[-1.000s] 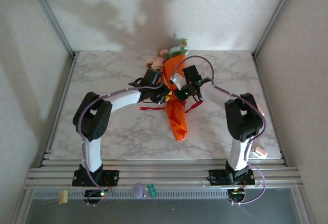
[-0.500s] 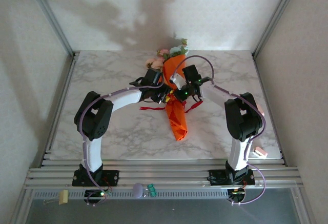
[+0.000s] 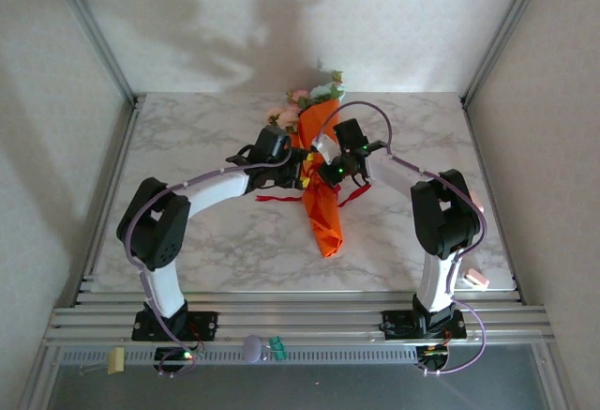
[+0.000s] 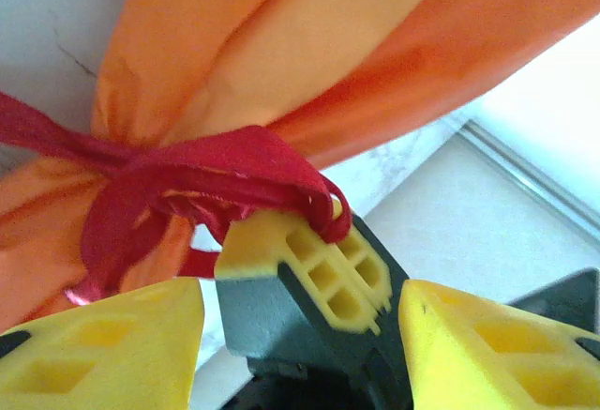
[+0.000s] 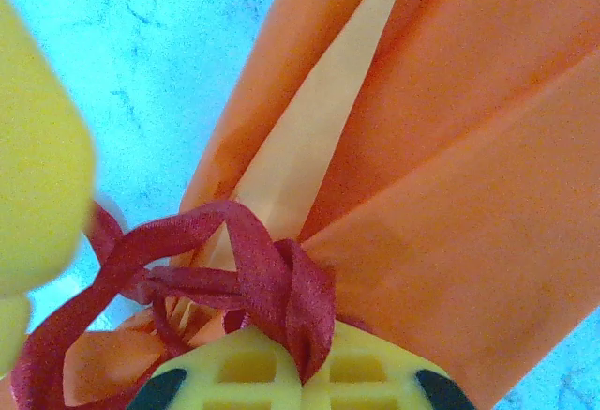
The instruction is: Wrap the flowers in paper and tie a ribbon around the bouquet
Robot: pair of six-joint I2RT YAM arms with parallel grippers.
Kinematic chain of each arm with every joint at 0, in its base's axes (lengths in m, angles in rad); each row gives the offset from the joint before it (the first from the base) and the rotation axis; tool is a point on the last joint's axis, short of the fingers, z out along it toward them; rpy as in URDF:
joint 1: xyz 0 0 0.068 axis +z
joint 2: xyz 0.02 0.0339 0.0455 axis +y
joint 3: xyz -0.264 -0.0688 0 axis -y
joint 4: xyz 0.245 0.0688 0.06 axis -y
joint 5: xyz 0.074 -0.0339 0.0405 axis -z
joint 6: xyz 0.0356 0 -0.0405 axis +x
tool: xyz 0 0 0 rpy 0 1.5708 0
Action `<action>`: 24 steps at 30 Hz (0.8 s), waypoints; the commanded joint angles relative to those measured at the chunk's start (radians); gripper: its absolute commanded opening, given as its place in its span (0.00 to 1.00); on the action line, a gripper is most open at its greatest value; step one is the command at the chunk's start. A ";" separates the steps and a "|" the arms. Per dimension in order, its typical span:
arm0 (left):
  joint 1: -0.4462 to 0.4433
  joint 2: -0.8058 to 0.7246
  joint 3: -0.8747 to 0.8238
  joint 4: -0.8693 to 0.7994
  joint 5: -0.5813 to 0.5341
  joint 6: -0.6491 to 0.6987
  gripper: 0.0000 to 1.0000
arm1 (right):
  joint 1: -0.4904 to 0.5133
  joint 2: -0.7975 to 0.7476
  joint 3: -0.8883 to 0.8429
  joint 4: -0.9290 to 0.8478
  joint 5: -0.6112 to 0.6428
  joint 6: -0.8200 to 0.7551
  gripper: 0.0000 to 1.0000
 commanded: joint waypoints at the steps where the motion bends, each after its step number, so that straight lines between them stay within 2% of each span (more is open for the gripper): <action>1: -0.011 -0.007 -0.010 0.082 0.006 -0.102 0.58 | 0.001 0.003 -0.006 -0.007 -0.025 0.002 0.00; 12: -0.014 0.104 0.056 0.080 0.043 -0.079 0.56 | 0.002 0.001 -0.004 -0.006 -0.027 0.002 0.00; 24: -0.013 0.157 0.088 0.032 0.051 -0.022 0.37 | 0.001 0.002 -0.007 0.011 -0.015 0.005 0.00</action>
